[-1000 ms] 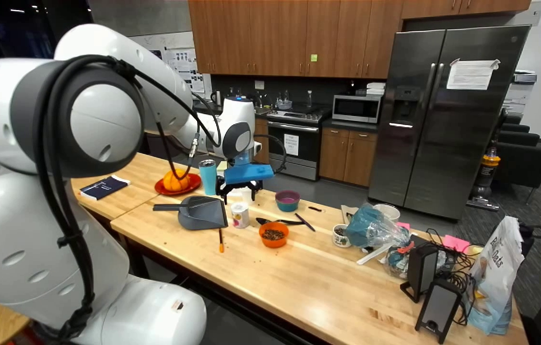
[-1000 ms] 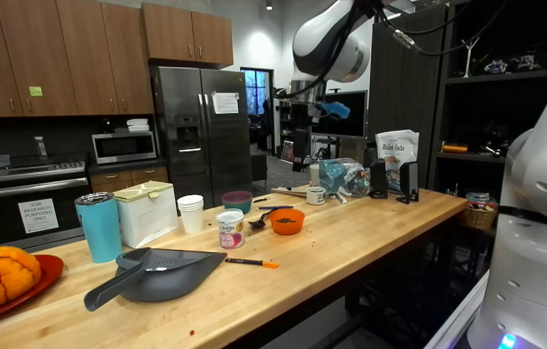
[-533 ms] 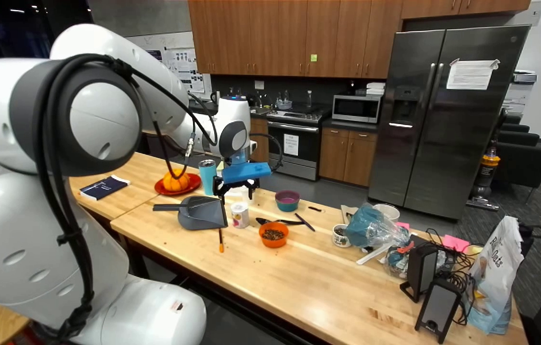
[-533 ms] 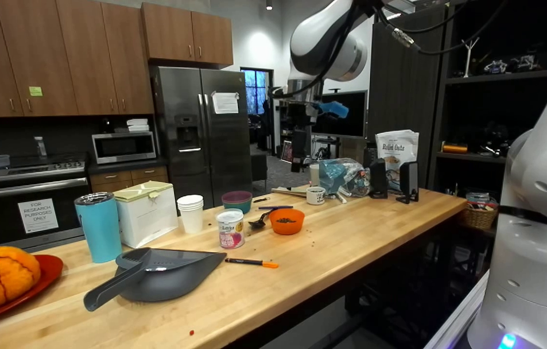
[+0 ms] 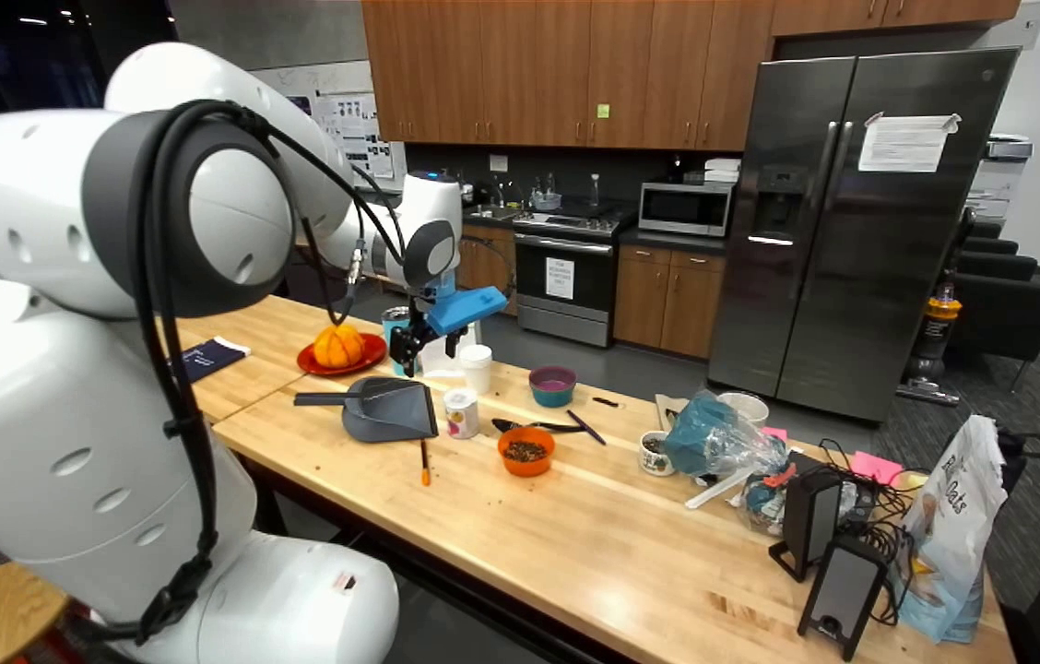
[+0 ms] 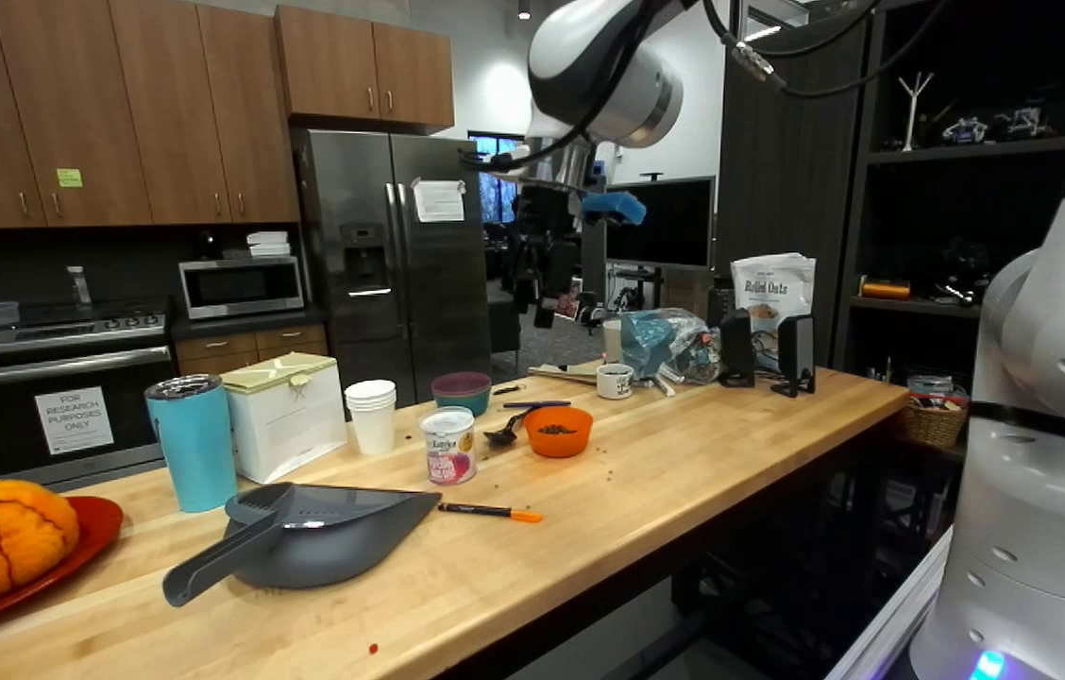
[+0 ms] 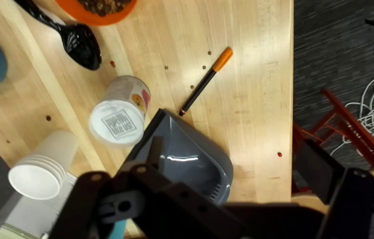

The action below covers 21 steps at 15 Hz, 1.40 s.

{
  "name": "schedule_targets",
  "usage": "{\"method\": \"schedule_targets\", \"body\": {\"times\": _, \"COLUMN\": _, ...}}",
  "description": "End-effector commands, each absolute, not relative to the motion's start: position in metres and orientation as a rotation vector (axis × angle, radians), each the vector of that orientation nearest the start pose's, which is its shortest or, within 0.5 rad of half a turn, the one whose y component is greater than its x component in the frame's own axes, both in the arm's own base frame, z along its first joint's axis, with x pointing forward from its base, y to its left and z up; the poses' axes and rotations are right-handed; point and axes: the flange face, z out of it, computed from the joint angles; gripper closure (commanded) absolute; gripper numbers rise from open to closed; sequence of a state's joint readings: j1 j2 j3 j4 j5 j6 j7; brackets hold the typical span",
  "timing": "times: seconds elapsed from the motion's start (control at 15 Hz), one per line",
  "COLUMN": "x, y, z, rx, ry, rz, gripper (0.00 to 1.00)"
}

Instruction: Move the dust pan to the right

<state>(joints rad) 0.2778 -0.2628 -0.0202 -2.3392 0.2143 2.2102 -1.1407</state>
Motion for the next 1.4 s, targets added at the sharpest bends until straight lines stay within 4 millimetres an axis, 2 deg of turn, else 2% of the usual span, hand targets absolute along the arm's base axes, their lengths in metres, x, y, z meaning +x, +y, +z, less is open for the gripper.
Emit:
{"method": "schedule_targets", "body": {"times": 0.0, "x": 0.482, "y": 0.169, "z": 0.442, "rx": -2.198, "ry": -2.01, "rz": -0.278, "gripper": 0.0}}
{"method": "schedule_targets", "body": {"times": 0.13, "x": 0.492, "y": 0.198, "z": 0.432, "rx": -2.083, "ry": -2.126, "rz": -0.246, "gripper": 0.0}}
{"method": "schedule_targets", "body": {"times": 0.4, "x": 0.499, "y": 0.274, "z": 0.412, "rx": -1.886, "ry": -2.298, "rz": -0.195, "gripper": 0.0}}
{"method": "schedule_targets", "body": {"times": 0.67, "x": 0.489, "y": 0.36, "z": 0.394, "rx": -1.782, "ry": -2.386, "rz": -0.212, "gripper": 0.0}}
{"method": "schedule_targets", "body": {"times": 0.73, "x": 0.485, "y": 0.33, "z": 0.398, "rx": -1.81, "ry": -2.358, "rz": -0.198, "gripper": 0.0}}
{"method": "schedule_targets", "body": {"times": 0.8, "x": 0.482, "y": 0.348, "z": 0.394, "rx": -1.788, "ry": -2.372, "rz": -0.2, "gripper": 0.0}}
{"method": "schedule_targets", "body": {"times": 0.93, "x": 0.481, "y": 0.364, "z": 0.389, "rx": -1.766, "ry": -2.383, "rz": -0.197, "gripper": 0.0}}
{"method": "schedule_targets", "body": {"times": 1.33, "x": 0.488, "y": 0.36, "z": 0.389, "rx": -1.78, "ry": -2.372, "rz": -0.203, "gripper": 0.0}}
